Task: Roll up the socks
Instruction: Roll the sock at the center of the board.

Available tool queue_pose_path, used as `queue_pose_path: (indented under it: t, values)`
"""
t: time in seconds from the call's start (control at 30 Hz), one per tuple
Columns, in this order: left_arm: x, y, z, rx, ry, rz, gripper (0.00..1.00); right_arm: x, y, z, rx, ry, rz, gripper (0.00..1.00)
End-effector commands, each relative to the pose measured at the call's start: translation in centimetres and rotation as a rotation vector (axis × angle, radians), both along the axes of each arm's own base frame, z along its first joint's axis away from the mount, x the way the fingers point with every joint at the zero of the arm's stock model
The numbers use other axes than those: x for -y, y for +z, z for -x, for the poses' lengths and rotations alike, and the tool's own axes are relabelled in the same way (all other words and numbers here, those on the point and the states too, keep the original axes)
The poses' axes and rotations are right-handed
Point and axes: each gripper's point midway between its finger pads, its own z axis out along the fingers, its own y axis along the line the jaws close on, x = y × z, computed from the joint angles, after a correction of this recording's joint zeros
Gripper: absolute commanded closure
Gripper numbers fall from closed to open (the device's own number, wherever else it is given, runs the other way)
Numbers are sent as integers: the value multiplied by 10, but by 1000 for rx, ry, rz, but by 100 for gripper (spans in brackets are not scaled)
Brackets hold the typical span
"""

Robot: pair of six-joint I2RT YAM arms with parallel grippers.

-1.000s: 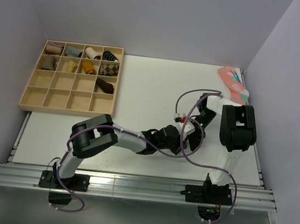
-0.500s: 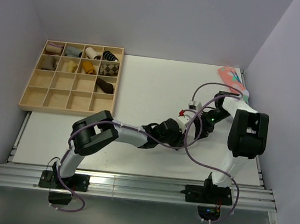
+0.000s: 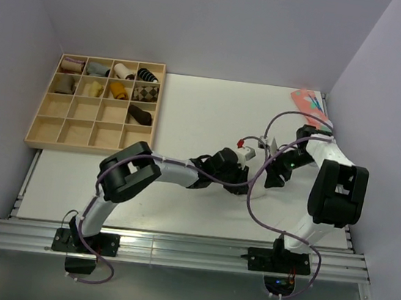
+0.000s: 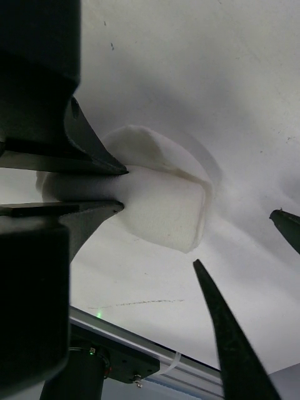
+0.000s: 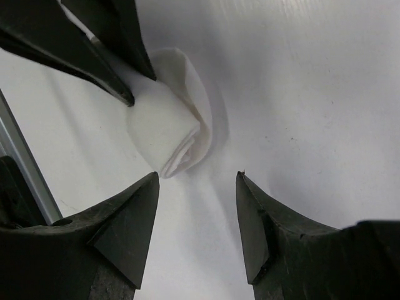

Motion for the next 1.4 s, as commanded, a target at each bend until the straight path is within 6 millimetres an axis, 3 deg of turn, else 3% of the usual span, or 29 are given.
queue_pose_path:
  t: [0.0,0.57,1.1,1.37]
  values:
    - [-40,-69,21,-174,-12,-220,100,-2,5,4,62,91,-26,40]
    - [-43,-80,12,-257,-34,-248,100,-10,-2,20,250,225,54,36]
    - [-46,-89,12,-310,-44,-269,100,-25,-11,12,400,282,78,35]
    - [-48,-87,12,-330,-51,-255,100,-31,-27,18,384,340,123,35]
